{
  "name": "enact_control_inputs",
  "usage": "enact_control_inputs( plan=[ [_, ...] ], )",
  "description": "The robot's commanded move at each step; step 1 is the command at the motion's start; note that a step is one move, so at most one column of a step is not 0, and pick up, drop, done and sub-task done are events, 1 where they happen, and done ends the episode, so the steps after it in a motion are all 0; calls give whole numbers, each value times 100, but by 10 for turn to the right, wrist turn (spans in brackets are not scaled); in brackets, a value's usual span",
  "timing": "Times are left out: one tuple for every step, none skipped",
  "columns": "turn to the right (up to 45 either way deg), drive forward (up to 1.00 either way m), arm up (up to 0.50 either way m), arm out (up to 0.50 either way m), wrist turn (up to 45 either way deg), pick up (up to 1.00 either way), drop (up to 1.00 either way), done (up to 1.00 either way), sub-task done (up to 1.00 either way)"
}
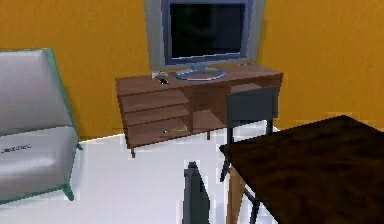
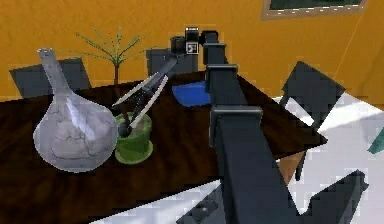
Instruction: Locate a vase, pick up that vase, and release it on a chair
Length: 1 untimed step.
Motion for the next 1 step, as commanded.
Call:
enact_control_inputs(
  plan=[
    [0,0,0,-44,0,0,0,0,0]
  ],
)
